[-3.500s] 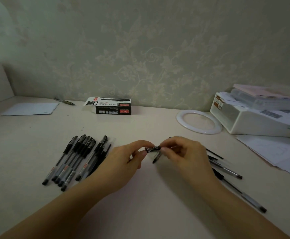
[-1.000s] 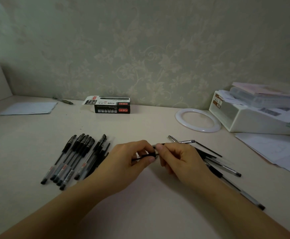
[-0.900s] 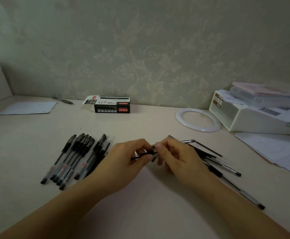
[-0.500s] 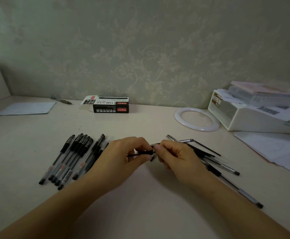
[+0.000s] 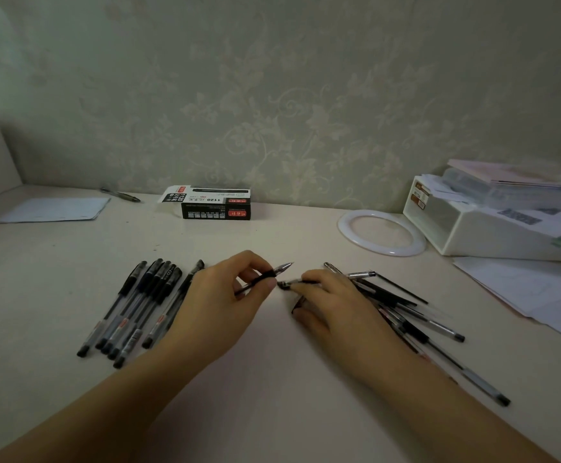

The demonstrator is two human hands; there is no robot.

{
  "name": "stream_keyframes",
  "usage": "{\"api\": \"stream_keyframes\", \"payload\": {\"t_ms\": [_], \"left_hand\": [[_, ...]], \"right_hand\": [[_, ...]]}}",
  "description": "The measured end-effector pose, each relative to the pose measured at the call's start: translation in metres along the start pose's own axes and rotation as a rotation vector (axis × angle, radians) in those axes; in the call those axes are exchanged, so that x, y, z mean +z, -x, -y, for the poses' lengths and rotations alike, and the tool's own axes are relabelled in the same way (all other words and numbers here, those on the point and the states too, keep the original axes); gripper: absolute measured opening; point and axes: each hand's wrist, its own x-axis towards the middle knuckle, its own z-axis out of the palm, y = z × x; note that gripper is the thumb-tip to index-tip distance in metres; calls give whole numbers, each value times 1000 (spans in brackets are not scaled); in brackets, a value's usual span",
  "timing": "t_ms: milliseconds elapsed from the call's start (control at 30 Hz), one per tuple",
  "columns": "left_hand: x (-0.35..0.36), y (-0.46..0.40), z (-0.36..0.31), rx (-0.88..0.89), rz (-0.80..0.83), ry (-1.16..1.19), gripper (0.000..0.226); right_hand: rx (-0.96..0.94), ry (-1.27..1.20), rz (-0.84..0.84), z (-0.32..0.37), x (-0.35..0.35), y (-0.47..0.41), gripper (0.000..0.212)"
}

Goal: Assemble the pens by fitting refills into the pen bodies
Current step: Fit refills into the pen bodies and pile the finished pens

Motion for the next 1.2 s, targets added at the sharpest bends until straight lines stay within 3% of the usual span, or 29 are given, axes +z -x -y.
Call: {"api": "stream_keyframes", "payload": {"t_ms": [400, 667, 1100, 1200], "left_hand": [[3, 2, 9, -20, 160, -44, 8], [0, 2, 9, 103, 247, -209, 20], [0, 2, 8, 123, 335, -201, 15], [1, 2, 8, 127, 337, -186, 11]], "right_hand": [[58, -47, 10, 4, -5, -1, 19], [81, -71, -67, 6, -10, -2, 14], [-27, -272, -63, 4, -4, -3, 11], [23, -384, -124, 2, -4, -2, 12]]}}
